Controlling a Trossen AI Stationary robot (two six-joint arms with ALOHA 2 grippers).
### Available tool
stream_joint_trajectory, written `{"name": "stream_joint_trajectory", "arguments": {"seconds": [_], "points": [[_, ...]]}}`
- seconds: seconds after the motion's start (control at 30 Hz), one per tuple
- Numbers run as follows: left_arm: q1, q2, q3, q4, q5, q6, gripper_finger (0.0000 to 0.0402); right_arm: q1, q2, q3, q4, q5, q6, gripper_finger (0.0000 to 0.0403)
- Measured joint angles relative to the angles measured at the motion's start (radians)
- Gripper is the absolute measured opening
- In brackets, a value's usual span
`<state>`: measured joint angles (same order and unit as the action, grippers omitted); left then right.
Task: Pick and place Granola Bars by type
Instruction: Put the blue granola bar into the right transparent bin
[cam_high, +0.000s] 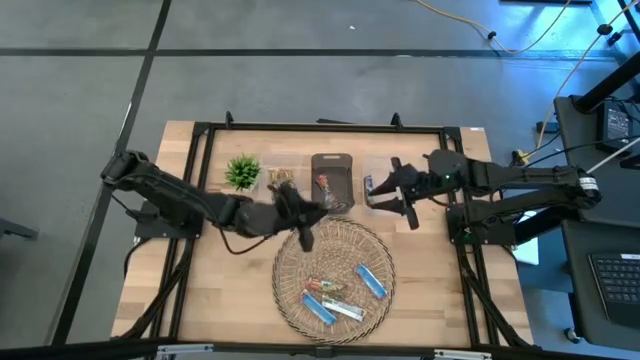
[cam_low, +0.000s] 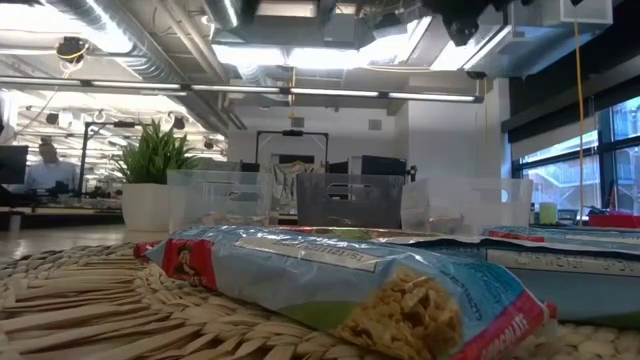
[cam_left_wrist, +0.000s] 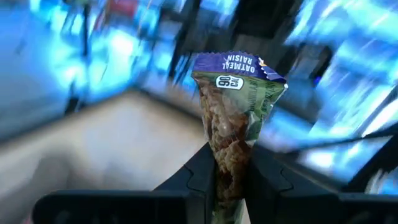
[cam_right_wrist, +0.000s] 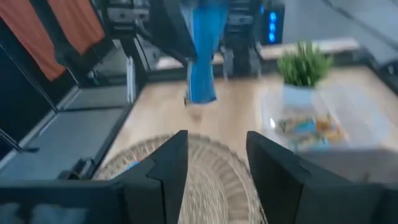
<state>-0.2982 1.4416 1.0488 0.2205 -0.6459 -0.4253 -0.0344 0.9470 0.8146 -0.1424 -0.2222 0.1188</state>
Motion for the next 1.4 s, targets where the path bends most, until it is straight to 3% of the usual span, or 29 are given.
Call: {"name": "stream_joint_trajectory", "arguments": {"seconds": [0.13,0.3,0.47,0.7,1.13,1.4], "points": [[0.047,0.02,0.002,0.266,0.139,0.196,0.0056,0.026,0.0,0.0,0.085,0.0,0.002,0.0177],[0.094,0.022,0.002,0.375,0.286,0.234,0.0057,0.065,0.002,0.0,0.151,0.004,-0.078,0.0224],[0.122,0.023,0.002,0.382,0.29,0.231,0.0055,0.085,0.034,0.0,0.283,0.041,-0.075,0.0257],[0.139,0.023,0.001,0.39,0.292,0.24,0.0058,0.091,0.144,0.0,0.38,0.161,-0.018,0.0263],[0.139,0.023,0.001,0.39,0.292,0.293,0.0058,0.09,0.273,0.001,0.602,0.161,-0.016,0.0264],[0.139,0.023,0.001,0.39,0.293,0.307,0.0058,0.09,0.342,0.041,0.621,0.11,0.007,0.026]]}}
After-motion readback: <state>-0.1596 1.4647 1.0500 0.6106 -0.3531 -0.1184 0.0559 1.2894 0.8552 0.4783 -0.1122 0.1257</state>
